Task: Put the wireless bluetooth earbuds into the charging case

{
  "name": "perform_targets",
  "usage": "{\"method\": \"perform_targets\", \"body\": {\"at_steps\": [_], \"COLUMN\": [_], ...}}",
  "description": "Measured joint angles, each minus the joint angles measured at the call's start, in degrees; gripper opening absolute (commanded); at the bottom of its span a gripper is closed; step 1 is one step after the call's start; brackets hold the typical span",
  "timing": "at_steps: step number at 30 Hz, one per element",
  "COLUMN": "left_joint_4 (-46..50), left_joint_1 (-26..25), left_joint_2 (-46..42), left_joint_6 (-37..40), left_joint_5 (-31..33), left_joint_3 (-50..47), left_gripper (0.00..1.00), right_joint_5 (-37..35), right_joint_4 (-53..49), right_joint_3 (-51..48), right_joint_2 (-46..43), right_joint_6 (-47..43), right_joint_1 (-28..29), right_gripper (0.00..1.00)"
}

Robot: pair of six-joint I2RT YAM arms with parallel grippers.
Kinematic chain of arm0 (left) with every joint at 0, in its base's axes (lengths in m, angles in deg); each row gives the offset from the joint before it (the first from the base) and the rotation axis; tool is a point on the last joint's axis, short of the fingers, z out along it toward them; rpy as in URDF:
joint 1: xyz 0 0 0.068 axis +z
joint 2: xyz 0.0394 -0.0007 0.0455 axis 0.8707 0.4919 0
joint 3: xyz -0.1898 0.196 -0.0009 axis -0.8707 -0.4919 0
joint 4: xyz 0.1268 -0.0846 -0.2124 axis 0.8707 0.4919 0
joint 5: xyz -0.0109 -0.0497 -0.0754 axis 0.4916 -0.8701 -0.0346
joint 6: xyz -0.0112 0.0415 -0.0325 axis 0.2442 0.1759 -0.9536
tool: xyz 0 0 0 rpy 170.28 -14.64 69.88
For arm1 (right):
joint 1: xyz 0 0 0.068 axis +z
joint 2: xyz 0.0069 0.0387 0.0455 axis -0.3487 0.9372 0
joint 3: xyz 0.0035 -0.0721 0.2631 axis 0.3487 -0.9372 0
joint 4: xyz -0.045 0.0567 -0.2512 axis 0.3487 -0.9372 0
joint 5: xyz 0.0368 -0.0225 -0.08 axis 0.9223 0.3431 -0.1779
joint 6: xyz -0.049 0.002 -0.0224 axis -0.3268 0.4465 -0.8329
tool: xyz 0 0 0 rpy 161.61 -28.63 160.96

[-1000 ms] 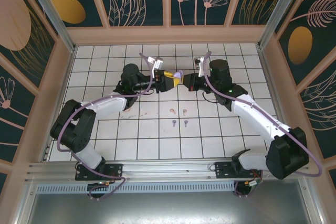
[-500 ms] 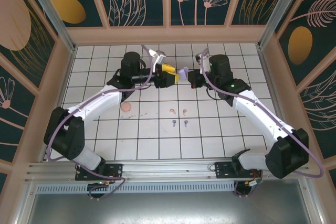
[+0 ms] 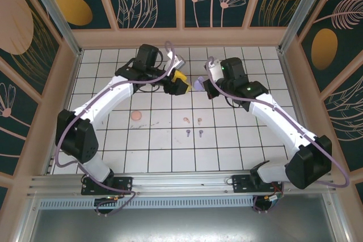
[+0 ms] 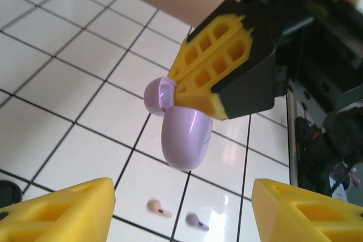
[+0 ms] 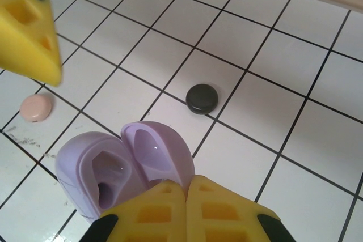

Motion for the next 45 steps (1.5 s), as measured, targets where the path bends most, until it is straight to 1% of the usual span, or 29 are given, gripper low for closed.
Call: {"method": "perform_targets", "body": {"at_steps": [5,12,17,23,30,33,45], "left_joint_4": [5.6,8.2,9.8,10.6,10.7,10.7,10.5], "left_joint_1": [0.0,0.0,0.0,0.0,0.0,0.0,0.0], "left_joint_2": [1.2,3.3,5.0,5.2,5.4,5.4,5.4], "left_joint_6": [2.5,4.6,5.8,6.5,7.0,7.2,7.0], "left_joint_5": [-0.8,-3.2,-4.0,-4.6,-4.6,-4.6,-5.7], "left_joint_3": [0.9,3.6,3.7,3.7,3.8,3.9,4.0], "left_gripper": [0.62,0.6,0.58,0.53,0.5,0.47,0.23], "right_joint_5": [-0.2,-0.2,-0.2,-0.2,-0.7,-0.9,-1.1], "right_joint_4": [-0.3,-0.7,-1.1,-1.1,-1.4,-1.5,-1.5], "right_joint_3": [0.8,1.7,2.8,3.8,3.8,3.8,3.8], "right_joint_2": [1.5,3.8,4.2,4.3,4.4,4.4,4.4], "right_joint_6": [-1.0,-1.2,-1.2,-1.2,-1.2,-1.2,-1.2], "right_joint_1": [2.5,5.0,5.6,5.9,6.1,6.2,6.2], "right_gripper": [0.0,0.0,0.0,0.0,0.0,0.0,0.0]}}
